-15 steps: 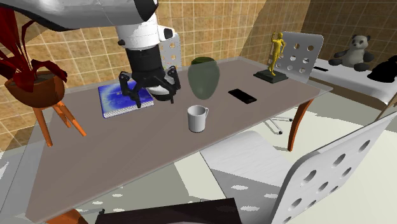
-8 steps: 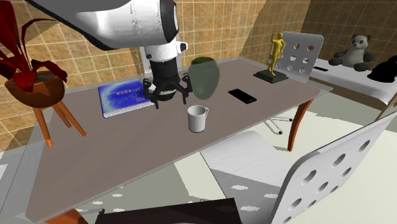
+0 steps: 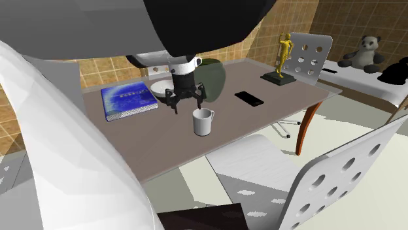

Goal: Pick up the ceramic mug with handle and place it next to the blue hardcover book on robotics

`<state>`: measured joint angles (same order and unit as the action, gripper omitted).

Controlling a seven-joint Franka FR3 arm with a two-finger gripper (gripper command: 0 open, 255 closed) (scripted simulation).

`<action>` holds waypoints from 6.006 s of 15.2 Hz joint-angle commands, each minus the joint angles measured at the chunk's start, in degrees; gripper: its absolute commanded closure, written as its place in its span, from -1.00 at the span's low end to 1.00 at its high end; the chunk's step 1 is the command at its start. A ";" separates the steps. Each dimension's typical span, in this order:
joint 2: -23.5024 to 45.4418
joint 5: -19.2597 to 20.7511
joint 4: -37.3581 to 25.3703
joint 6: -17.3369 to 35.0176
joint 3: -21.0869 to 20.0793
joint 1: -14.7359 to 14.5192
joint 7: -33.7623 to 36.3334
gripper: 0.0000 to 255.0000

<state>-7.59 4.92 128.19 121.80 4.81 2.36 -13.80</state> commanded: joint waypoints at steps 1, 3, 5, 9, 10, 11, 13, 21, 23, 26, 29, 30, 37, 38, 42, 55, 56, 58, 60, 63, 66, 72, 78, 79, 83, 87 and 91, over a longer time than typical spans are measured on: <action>4.27 -0.07 -2.07 2.10 0.57 0.30 -1.61 -1.00; 8.77 -0.34 -5.10 3.47 0.96 0.61 -3.15 -1.00; 10.09 -0.41 -5.40 4.45 1.02 0.74 -3.48 -1.00; 11.71 -0.45 -4.09 7.39 1.12 0.87 -3.53 -1.00; 12.14 -0.47 -3.79 8.12 1.14 0.90 -3.54 -1.00; 12.84 -0.49 -3.35 9.27 1.17 0.95 -3.57 -1.00; 12.84 -0.49 -3.34 9.28 1.17 0.95 -3.57 -1.00; 12.84 -0.49 -3.34 9.27 1.17 0.95 -3.56 1.00; 12.84 -0.49 -3.34 9.27 1.17 0.95 -3.56 1.00; 12.83 -0.49 -3.33 9.28 1.17 0.95 -3.56 1.00; 12.84 -0.49 -3.35 9.27 1.17 0.95 -3.57 1.00; 12.40 -0.48 -3.64 8.54 1.17 0.94 -3.59 1.00; 9.67 -0.43 -6.08 3.38 1.13 0.86 -3.78 1.00; 9.33 -0.43 -6.48 2.64 1.12 0.85 -3.81 1.00; 8.06 -0.42 -8.19 -0.33 1.09 0.81 -3.94 1.00; 5.23 -0.48 -15.11 -10.06 0.96 0.70 -4.40 1.00; 5.10 -0.49 -15.73 -10.82 0.95 0.69 -4.44 1.00; 4.87 -0.50 -17.01 -12.33 0.93 0.68 -4.52 1.00; 4.69 -0.52 -18.35 -13.84 0.91 0.66 -4.61 1.00; 5.76 -0.67 -20.98 -15.48 0.31 0.11 -3.61 1.00; 9.60 -0.94 -25.71 -16.60 -1.34 -1.51 -0.48 1.00; 18.61 -0.96 -37.60 -19.89 -4.08 -4.83 5.37 1.00; 30.13 -0.42 -54.28 -25.42 -5.97 -8.46 10.49 1.00; 32.46 -0.29 -57.84 -26.71 -6.20 -9.12 11.25 1.00; 44.62 0.29 -77.42 -34.34 -6.79 -12.00 13.82 1.00; 44.78 0.29 -75.33 -32.12 -6.79 -12.22 14.25 1.00; 43.44 0.29 -69.98 -28.12 -6.83 -12.08 14.53 1.00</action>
<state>36.21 5.19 56.75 92.55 -1.99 -9.67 0.54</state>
